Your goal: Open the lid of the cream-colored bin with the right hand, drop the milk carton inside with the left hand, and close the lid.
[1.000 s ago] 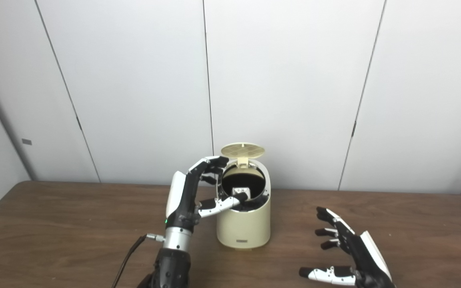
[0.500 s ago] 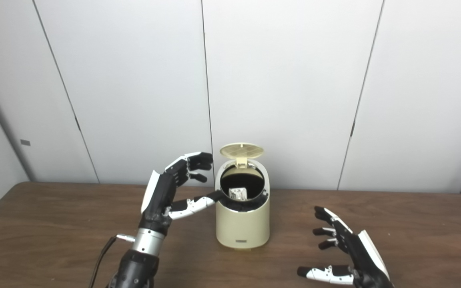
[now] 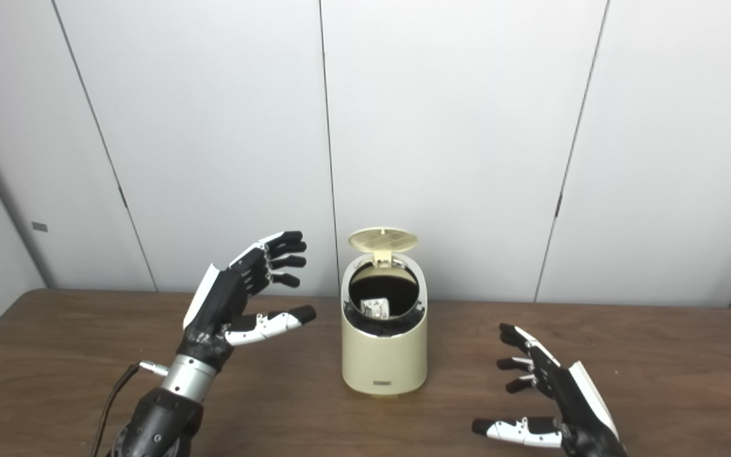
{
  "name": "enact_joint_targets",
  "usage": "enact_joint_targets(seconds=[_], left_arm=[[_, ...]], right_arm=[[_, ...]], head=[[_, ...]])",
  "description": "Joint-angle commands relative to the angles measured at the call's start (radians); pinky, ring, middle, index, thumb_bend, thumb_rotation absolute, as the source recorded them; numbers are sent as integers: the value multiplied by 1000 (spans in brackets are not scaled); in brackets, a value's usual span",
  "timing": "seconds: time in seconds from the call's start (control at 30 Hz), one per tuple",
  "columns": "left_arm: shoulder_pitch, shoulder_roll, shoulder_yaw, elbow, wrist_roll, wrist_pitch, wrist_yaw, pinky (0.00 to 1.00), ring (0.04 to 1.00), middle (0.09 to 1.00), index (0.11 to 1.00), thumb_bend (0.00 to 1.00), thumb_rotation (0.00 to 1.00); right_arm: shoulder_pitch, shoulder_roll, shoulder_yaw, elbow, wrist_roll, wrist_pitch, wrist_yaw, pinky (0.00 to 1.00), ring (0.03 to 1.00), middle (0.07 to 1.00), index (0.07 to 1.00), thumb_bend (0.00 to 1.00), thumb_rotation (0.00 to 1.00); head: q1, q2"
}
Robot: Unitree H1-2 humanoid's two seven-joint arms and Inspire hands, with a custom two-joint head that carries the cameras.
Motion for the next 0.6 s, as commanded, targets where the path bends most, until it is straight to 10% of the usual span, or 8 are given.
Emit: enact_joint_targets(seconds=[0.0, 0.57], left_arm=[[-22, 19, 17, -44, -8, -1, -7, 656, 765, 818, 863, 825, 213], [73, 4, 53, -12, 15, -38, 5, 605, 713, 793, 830, 846, 107]], right_arm=[[-37, -22, -5, -15, 11, -49, -2, 598, 748, 878, 883, 720, 126], [-101, -45, 13, -31, -10, -37, 17, 639, 740, 868, 877, 762, 62]], head=[[2, 2], [5, 0]])
